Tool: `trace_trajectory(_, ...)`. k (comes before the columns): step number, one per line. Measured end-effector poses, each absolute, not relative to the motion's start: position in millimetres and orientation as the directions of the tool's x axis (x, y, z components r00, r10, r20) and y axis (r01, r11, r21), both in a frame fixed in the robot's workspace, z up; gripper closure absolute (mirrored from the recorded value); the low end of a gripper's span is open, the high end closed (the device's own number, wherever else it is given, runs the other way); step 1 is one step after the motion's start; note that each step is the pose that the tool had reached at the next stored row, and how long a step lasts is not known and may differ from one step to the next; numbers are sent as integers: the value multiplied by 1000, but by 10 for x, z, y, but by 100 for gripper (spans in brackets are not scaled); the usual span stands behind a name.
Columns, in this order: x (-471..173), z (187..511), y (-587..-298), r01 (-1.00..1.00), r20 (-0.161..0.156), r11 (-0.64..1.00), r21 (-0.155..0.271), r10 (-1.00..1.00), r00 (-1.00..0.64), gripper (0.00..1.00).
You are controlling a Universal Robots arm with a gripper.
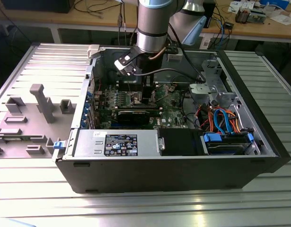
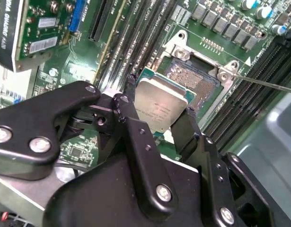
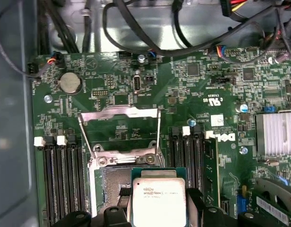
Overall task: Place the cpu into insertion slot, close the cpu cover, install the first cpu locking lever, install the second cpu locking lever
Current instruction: 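Place the cpu into insertion slot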
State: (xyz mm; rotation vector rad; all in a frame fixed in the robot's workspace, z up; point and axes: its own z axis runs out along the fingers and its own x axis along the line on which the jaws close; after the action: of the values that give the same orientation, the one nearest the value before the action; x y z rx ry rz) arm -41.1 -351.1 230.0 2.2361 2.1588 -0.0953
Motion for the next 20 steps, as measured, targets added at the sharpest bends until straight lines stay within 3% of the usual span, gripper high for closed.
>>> trace_trajectory(20,-418,2261,-3339,999,-53,36,-19,998,-37,45)
